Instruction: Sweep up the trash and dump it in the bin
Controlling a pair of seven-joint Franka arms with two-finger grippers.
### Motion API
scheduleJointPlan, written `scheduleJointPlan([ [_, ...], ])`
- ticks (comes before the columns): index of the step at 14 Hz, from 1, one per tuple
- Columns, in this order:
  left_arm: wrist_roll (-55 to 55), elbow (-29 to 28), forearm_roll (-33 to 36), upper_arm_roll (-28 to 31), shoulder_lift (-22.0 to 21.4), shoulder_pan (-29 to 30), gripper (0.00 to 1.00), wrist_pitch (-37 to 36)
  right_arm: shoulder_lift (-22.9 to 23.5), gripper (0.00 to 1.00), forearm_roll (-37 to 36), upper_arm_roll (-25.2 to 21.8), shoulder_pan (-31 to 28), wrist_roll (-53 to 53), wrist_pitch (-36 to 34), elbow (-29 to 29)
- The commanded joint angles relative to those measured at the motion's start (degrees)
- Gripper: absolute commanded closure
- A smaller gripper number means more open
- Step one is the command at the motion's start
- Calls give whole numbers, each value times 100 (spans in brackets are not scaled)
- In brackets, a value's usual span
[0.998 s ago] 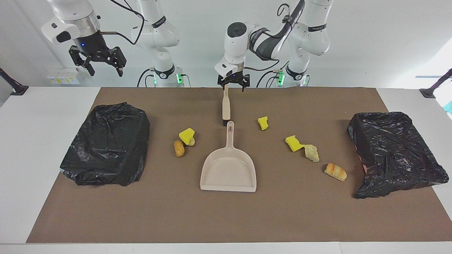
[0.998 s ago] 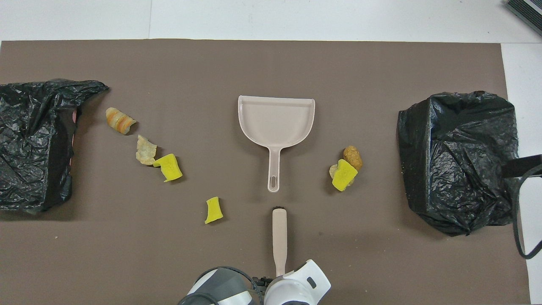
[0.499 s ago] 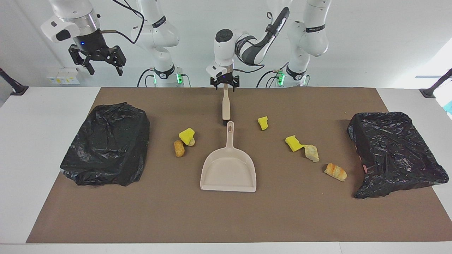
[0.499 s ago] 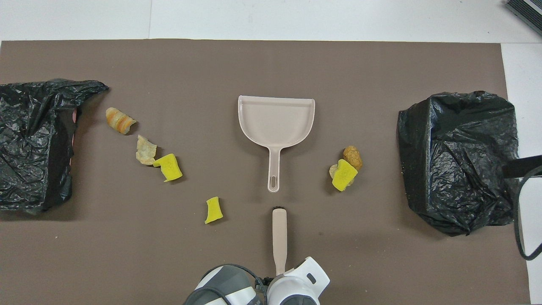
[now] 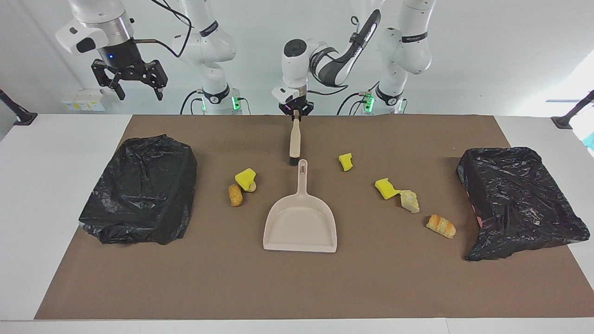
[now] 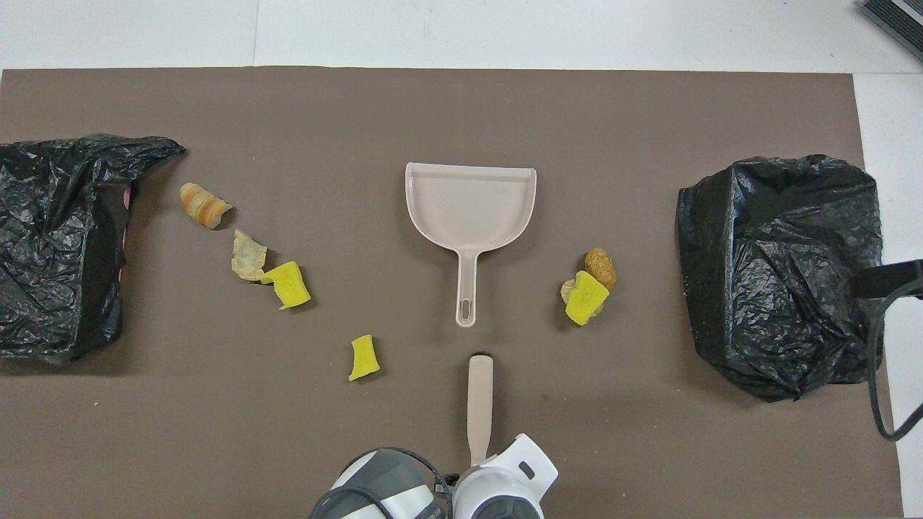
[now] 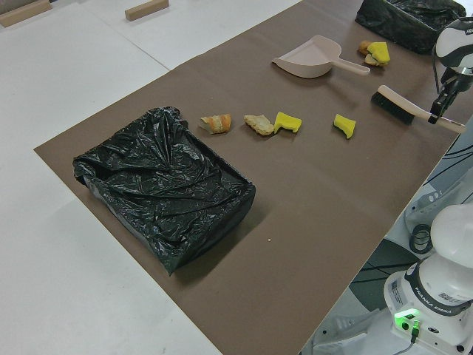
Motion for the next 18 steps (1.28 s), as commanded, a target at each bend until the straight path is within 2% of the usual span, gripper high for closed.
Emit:
scheduleJointPlan([
  [1, -14, 180, -94, 46, -173, 303, 100, -555, -134, 0, 115, 30, -74, 69, 129, -192],
  [5, -75, 506, 185, 107, -235, 725, 100, -1180, -47, 0, 220, 47, -22, 1009, 129, -104],
  [7, -111, 682, 450, 107, -235, 1110, 100, -1443, -29, 0, 230, 56, -22, 1045, 138, -86],
  [10, -14, 1042, 802, 107, -253, 1638, 100, -1857, 225, 0, 230, 100, 5, 1045, 129, 265],
  [14, 775, 1332, 960, 116, -261, 2534, 100, -2069, 383, 0, 440, 267, 57, 1404, 304, 195],
  [18, 1741, 1526, 1198, 116, -156, 3544, 100, -1964, 743, 0, 476, 320, 592, 1608, 1032, -190],
])
